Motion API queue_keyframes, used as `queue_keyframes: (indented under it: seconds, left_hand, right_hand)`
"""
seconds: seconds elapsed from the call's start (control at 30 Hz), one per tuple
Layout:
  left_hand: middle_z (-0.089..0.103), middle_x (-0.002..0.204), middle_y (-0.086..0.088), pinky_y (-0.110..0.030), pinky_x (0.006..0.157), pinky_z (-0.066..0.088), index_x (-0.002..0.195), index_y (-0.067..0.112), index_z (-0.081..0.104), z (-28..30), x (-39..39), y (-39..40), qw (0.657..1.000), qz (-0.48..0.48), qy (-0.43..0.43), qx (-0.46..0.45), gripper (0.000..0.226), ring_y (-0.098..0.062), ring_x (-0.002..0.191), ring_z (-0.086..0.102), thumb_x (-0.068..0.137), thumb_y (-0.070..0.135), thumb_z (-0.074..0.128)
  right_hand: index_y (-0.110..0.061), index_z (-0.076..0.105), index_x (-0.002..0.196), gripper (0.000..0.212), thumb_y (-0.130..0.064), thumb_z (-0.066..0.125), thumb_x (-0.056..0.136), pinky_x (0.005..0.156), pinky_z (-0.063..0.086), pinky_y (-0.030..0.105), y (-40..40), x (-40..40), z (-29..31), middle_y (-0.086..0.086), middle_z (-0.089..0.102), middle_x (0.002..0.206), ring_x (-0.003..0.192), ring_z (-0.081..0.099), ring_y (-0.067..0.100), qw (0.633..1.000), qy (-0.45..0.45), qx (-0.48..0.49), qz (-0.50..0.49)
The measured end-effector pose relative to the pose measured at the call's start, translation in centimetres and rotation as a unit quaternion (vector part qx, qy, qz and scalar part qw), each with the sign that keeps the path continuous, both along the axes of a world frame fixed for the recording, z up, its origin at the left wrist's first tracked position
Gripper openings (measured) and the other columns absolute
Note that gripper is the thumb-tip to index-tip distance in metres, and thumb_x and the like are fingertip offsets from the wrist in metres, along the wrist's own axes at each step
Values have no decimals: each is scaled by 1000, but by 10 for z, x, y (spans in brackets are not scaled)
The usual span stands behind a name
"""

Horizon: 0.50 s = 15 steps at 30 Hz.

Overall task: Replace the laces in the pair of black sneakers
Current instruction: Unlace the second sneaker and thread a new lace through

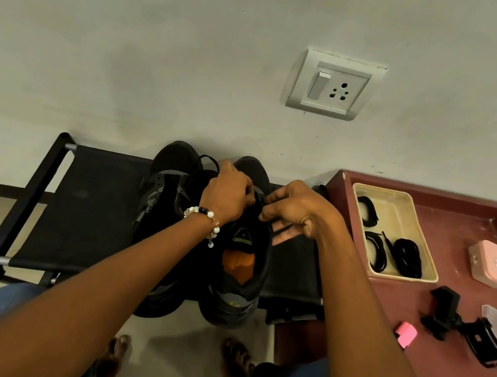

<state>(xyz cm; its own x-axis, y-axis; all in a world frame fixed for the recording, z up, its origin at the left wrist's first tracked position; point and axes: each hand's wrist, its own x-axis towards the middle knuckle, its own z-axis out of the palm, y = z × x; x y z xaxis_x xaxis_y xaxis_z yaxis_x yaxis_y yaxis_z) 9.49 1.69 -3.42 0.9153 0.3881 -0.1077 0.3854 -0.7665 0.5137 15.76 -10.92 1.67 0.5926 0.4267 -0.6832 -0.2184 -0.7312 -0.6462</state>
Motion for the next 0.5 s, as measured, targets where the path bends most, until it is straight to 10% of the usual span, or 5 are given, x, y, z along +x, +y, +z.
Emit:
queue_keyframes:
  seconds: [0.5]
  left_hand:
    - [40, 126, -7, -27, 65, 39, 101, 19, 69, -20, -2, -13, 989, 106, -54, -85, 13, -25, 93, 57, 92, 26, 62]
  right_hand:
    - [2, 57, 127, 54, 1, 77, 77, 64, 60, 50, -7, 3, 7, 26, 60, 122, 113, 57, 45, 999, 43, 17, 15]
